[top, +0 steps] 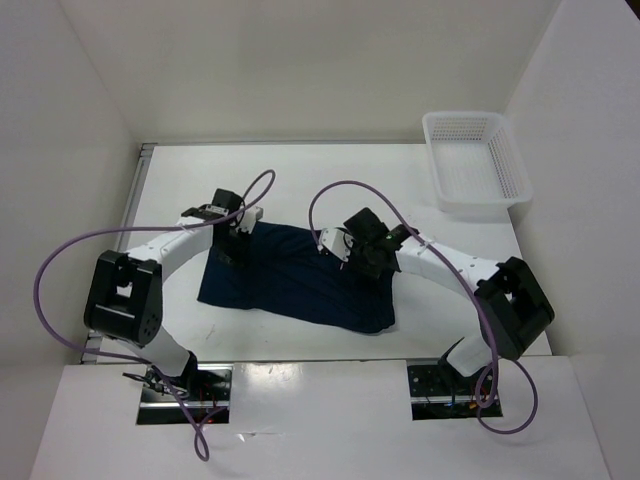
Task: Fold and stack the shorts
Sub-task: Fold the shorts
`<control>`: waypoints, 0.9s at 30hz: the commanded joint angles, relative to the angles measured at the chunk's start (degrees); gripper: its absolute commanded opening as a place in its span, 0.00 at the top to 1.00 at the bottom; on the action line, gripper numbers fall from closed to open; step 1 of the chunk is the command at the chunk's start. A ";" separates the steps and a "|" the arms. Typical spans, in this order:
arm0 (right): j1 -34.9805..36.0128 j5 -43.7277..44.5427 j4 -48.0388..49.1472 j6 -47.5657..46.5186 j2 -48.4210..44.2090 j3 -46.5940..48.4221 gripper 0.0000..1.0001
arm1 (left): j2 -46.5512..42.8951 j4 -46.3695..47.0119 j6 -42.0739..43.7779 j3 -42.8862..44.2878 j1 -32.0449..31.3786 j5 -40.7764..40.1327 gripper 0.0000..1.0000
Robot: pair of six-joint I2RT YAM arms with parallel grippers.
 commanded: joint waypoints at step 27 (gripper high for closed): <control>0.04 2.98 -0.44 -3.96 -1.04 -0.50 1.00 | 5.21 3.05 0.14 0.98 4.38 -1.25 0.43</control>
